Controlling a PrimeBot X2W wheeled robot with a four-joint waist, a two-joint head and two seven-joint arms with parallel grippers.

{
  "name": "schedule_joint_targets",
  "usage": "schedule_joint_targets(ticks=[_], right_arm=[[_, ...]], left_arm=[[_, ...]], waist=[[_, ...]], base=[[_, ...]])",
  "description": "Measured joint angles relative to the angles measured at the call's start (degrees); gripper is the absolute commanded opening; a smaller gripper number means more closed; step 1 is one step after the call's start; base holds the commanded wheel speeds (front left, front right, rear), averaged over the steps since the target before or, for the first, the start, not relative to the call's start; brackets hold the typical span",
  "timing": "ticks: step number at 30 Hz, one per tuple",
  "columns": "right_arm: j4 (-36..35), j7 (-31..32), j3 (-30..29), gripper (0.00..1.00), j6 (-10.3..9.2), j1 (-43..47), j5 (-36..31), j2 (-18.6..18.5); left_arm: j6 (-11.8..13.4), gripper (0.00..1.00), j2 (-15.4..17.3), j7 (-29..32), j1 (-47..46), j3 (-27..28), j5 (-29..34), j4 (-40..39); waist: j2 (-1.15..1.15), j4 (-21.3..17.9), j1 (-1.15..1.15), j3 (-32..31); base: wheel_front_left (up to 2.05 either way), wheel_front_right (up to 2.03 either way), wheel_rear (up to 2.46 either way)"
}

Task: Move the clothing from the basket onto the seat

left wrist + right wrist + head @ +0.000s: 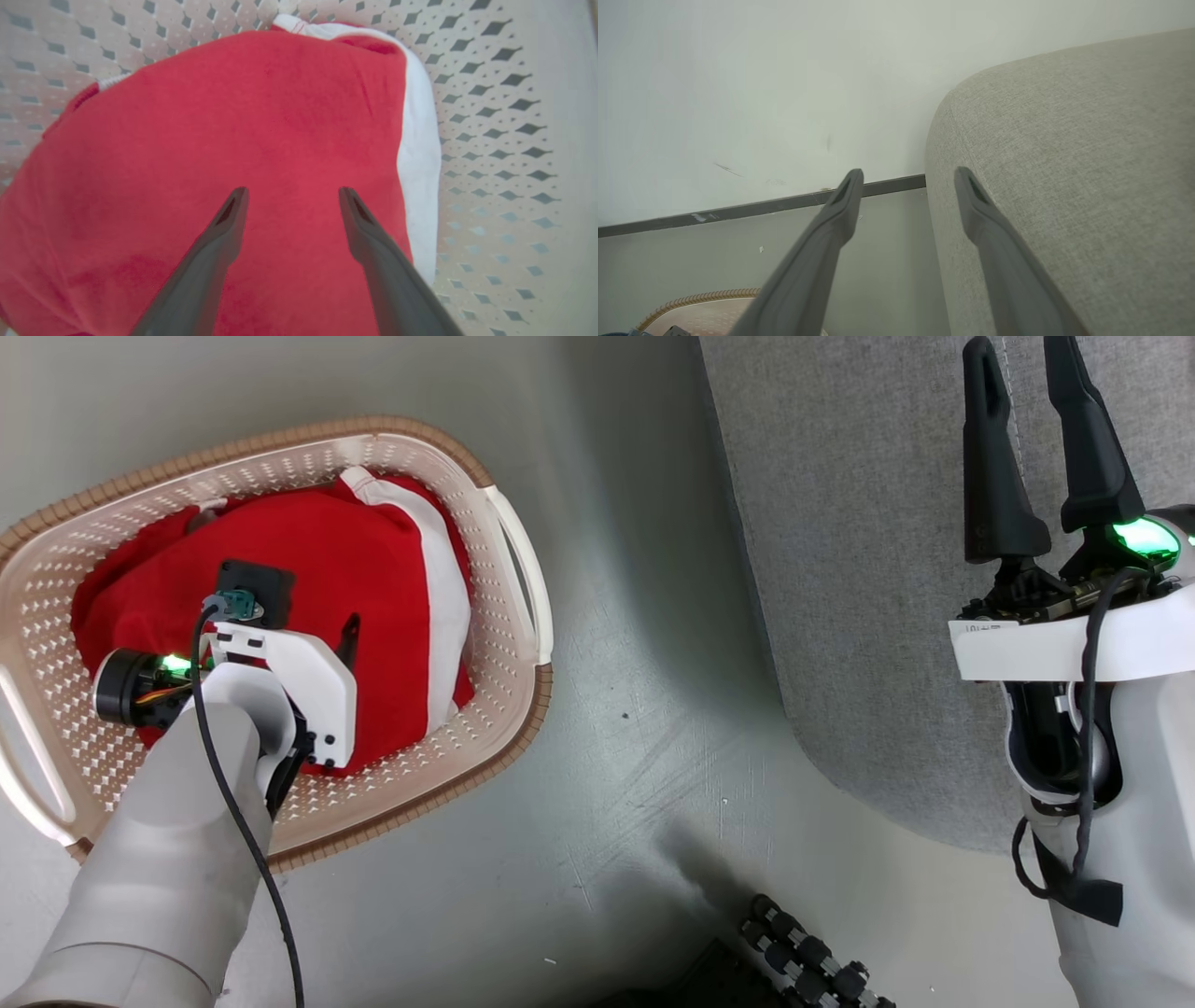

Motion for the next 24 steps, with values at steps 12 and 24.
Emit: schedule_joint_targets(ticks=[12, 24], right_arm=[[0.0, 0.0, 1.2, 1.0, 0.0, -2.2, 0.2, 0.3], [0.1, 0.0, 1.7, 1.0, 0.0, -3.6, 0.5, 0.7]], left_arm=[[1.7, 1.0, 0.9, 1.1, -3.5, -1.6, 2.3, 3.1], [3.5, 1.0, 2.4, 3.8, -6.2, -7.5, 9.0, 6.8]], waist=[[0.0, -1.4, 0.0, 2.7], [0.0, -2.7, 0.0, 4.5]], base=[[0.0, 0.0, 0.0], [0.0, 0.0, 0.0]])
